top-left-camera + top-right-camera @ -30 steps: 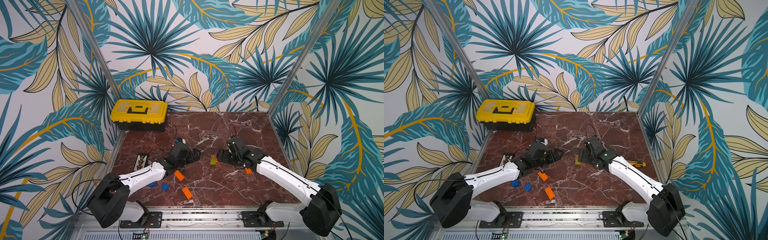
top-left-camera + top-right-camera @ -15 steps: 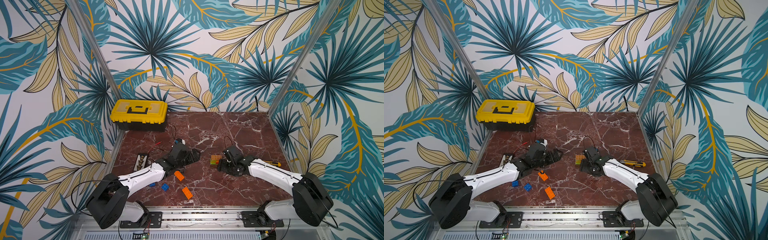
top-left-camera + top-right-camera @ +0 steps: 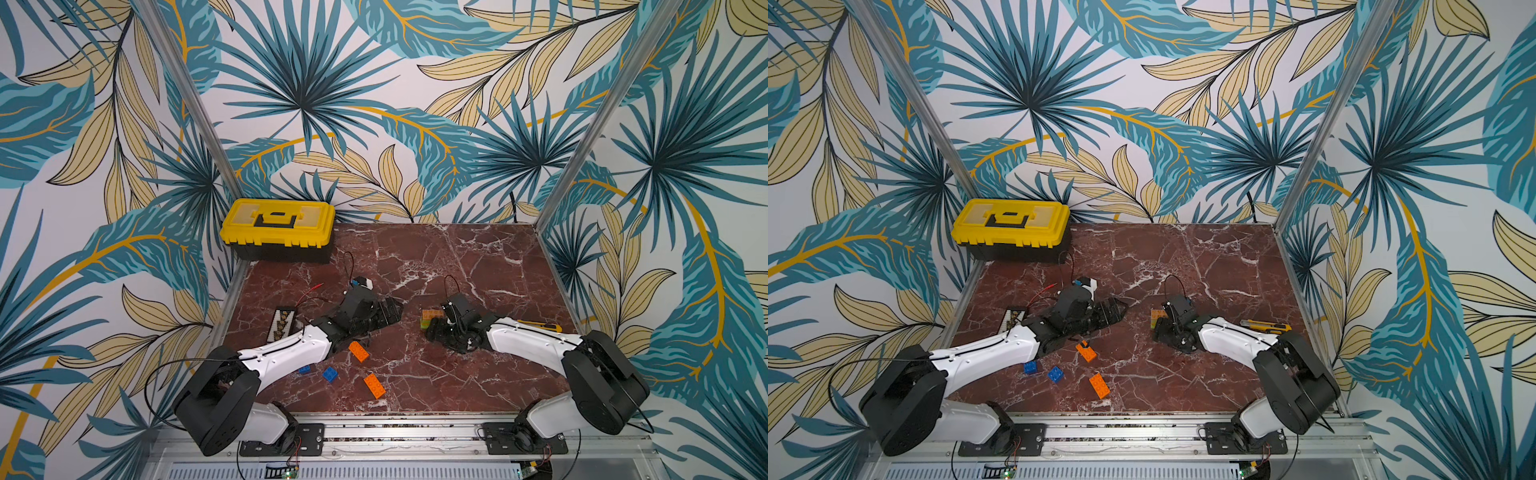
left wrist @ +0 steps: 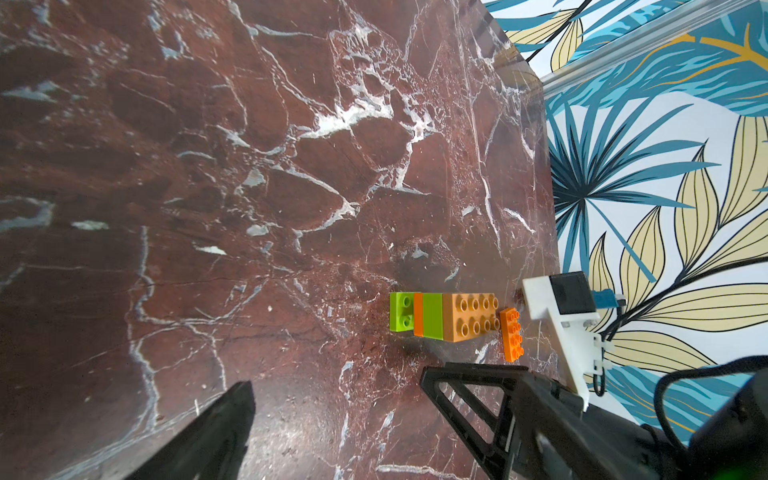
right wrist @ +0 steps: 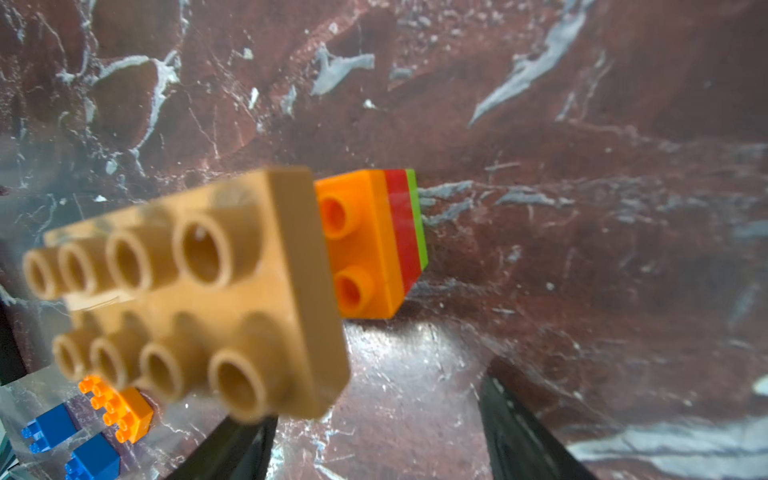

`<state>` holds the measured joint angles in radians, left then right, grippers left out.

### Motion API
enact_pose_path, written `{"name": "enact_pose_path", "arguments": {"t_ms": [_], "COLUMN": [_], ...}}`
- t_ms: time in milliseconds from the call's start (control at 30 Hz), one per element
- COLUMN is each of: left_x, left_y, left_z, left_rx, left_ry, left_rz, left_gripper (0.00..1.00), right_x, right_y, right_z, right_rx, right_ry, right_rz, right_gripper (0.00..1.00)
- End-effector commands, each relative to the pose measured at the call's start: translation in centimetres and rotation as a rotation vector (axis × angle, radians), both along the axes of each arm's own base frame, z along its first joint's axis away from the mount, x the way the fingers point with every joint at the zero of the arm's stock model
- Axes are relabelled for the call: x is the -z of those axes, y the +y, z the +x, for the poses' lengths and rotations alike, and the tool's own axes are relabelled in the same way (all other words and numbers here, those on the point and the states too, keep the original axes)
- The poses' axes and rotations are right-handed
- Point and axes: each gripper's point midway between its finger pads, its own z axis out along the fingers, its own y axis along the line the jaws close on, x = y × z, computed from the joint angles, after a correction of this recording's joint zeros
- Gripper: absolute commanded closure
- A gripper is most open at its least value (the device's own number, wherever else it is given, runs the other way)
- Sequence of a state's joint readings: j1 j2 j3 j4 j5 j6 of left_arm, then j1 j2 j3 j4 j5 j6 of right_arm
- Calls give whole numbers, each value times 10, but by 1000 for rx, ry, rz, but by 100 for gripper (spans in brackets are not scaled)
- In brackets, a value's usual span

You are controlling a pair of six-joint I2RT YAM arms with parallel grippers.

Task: Assemble the number 5 with lego
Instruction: Adjust the lego brick at the center of the board.

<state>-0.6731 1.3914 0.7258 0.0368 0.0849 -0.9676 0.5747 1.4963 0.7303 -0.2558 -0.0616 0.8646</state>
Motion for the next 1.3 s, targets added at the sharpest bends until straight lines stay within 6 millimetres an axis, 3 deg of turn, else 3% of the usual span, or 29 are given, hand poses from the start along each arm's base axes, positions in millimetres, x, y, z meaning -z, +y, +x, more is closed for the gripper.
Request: {"name": "enact_pose_path", "arguments": {"t_ms": [0, 367, 600, 833, 1133, 1267], "left_x": [7, 2, 0, -1, -3, -3], "left_y": [1, 6, 2, -3, -1, -1], "left_z": [-1, -4, -3, -6, -7, -6], "left_rx": [11, 4, 29, 54, 59, 57], "left_ry": [-1, -8, -17, -22, -32, -33], "left_rz": [12, 20, 20, 20, 34, 33], "left_gripper": [0, 0, 0, 0, 0, 0], "right_x": [15, -2, -32, -62, -50, -55], "right_y": [-6, -7, -36, -11, -8, 4], "right_z": [-12, -6, 12, 27, 32, 37], "right_rx": [7, -26, -121, -345, -584, -691], "right_ry": [55, -9, -194, -367, -359, -371], "right_rz": [-19, -32, -156, -96, -231, -229], "right_gripper": [22, 20, 19, 19, 10, 9]}}
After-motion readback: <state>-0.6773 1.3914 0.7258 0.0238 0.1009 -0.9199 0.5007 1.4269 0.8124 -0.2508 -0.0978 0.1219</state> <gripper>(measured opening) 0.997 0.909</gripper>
